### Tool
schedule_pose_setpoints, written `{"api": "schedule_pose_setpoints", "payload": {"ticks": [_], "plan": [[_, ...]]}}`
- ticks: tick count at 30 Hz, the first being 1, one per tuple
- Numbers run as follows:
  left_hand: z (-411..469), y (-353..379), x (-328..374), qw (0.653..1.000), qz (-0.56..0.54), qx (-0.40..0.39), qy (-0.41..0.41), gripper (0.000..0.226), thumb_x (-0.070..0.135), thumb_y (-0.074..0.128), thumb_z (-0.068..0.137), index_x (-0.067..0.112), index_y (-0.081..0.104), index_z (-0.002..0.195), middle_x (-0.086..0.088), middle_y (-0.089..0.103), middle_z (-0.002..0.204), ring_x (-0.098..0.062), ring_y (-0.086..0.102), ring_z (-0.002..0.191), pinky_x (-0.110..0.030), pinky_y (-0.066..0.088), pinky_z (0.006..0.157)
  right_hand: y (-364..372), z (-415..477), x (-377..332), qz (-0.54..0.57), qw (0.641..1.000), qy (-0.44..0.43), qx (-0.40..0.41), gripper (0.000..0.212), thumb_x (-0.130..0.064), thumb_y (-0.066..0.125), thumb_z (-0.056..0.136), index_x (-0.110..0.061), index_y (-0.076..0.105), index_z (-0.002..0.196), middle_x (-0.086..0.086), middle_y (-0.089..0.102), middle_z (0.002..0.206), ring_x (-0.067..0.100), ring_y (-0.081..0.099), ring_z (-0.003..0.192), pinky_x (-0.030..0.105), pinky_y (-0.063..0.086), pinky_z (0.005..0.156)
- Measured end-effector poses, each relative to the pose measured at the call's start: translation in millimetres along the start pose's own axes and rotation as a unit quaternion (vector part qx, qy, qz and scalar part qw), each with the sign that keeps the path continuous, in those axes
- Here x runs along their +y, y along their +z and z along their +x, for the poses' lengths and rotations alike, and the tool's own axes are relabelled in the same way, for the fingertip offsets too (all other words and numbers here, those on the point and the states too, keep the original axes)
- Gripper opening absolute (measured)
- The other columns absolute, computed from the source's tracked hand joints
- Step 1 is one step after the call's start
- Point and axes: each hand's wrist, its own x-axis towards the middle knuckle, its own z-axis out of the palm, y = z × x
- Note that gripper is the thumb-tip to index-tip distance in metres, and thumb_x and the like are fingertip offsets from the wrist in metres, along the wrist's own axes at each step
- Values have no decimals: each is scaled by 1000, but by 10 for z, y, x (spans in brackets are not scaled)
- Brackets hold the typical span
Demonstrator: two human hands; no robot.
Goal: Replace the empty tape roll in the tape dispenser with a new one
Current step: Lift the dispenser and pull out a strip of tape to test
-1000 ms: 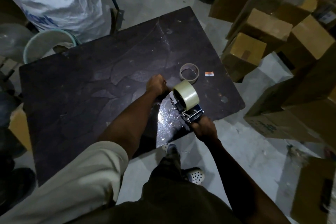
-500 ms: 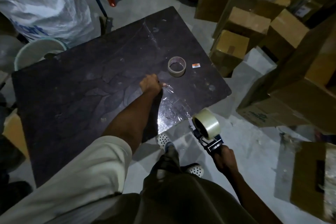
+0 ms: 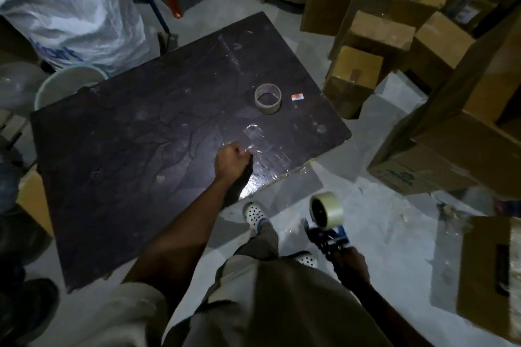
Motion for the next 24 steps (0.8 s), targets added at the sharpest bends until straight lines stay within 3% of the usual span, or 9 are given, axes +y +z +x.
{"api": "schedule_pose_setpoints", "payload": {"ticks": [2,4,7,14,18,21,24], "plan": [[-11,8,-125,1000,-15,18,-12,23,28,68,81,18,55,65,0,62,62,-24,64,66,-29,46,62,-39,2,123,-13,1000,14,16,41,-66,57,77,-28,71,78,11,77,93,36,72,86,43,60,74],[-49,43,-202,999,-20,24,-16,24,28,67,79,20,51,63,0,63,63,-24,64,67,-30,48,64,-138,-54,-29,16,999,11,44,49,-61,53,73,-16,72,76,16,76,85,39,72,82,47,61,71],[-106,70,-180,999,-31,24,-6,22,25,66,78,23,51,62,-2,65,67,-24,63,69,-32,50,67,-358,-108,-503,37,997,-25,70,55,-59,51,71,-11,74,84,15,76,87,39,69,89,36,50,72],[-51,30,-134,996,-69,40,-37,19,31,68,79,19,58,68,2,63,66,-24,63,70,-30,48,67,-609,-27,-1192,103,979,-97,148,41,-44,60,74,-7,74,84,16,75,83,38,67,81,31,41,70],[55,-48,-156,993,-77,73,-47,26,31,69,83,19,54,66,3,61,64,-23,61,68,-27,41,63,-649,109,-1594,85,977,-149,129,29,-37,66,79,-9,68,73,16,73,78,36,66,76,32,41,67],[158,-132,-196,989,-88,94,-66,30,31,72,83,18,53,64,4,58,60,-21,59,66,-26,37,63,-645,115,-1938,80,977,-180,85,31,-39,72,77,-13,63,62,6,70,60,27,67,58,40,55,59],[207,-212,-279,984,-111,112,-86,33,30,74,82,18,51,61,5,56,57,-24,62,66,-27,37,61,-568,112,-2254,78,973,-214,40,32,-34,80,80,-8,65,69,7,66,51,25,65,42,40,56,43]]}}
